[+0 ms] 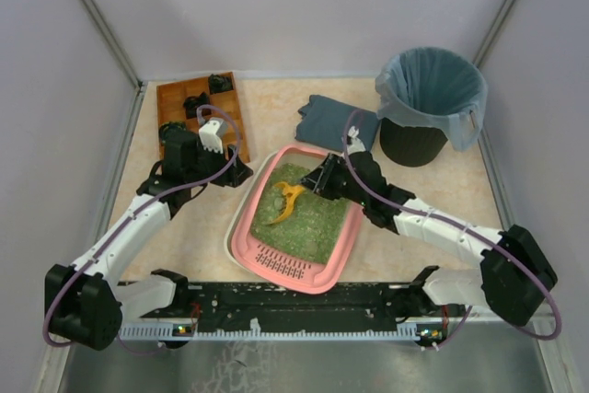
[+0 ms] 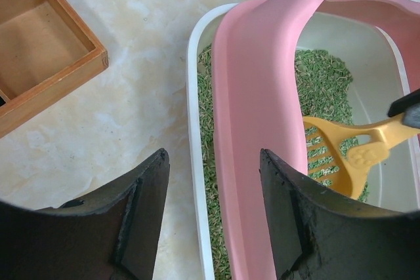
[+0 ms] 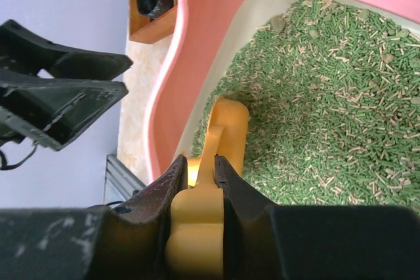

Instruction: Clean the litter box

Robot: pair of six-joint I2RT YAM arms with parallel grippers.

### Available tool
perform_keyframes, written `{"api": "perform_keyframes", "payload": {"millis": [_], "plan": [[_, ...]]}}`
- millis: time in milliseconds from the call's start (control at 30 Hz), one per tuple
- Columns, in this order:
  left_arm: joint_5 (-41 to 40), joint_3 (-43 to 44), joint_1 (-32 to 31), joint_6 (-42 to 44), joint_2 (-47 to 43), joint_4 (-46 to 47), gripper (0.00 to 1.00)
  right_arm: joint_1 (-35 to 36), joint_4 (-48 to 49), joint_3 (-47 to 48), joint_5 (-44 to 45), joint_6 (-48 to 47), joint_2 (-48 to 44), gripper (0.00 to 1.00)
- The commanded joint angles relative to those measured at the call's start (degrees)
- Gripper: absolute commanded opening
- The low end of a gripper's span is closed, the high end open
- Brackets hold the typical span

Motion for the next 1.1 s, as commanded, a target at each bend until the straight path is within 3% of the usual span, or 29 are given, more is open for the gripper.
{"api": "perform_keyframes", "payload": {"millis": [0, 600, 800, 933, 1067], "plan": [[0.8, -0.2, 0.4, 0.1, -0.2, 1.1, 0.64, -0.2, 5.1, -0.8, 0.7, 2.4, -6.2, 0.00], [0.6, -0.3, 0.4, 0.0, -0.5, 1.5, 0.68, -3.9, 3.2, -10.7, -1.1, 8.0, -22.2, 0.00], [1.9, -0.3, 0.4, -0.1, -1.1, 2.2, 0.79, -5.4, 4.4, -14.9, -1.9, 11.8, -30.0, 0.00], [3.4, -0.5, 0.3, 0.1, -1.9, 3.5, 0.90, -6.6, -1.1, -15.5, -0.4, 11.5, -36.1, 0.00], [2.9, 0.1, -0.4, 1.3, -1.5, 3.9, 0.93, -9.1, -6.6, -16.5, 2.6, 12.6, -43.1, 0.00]]}}
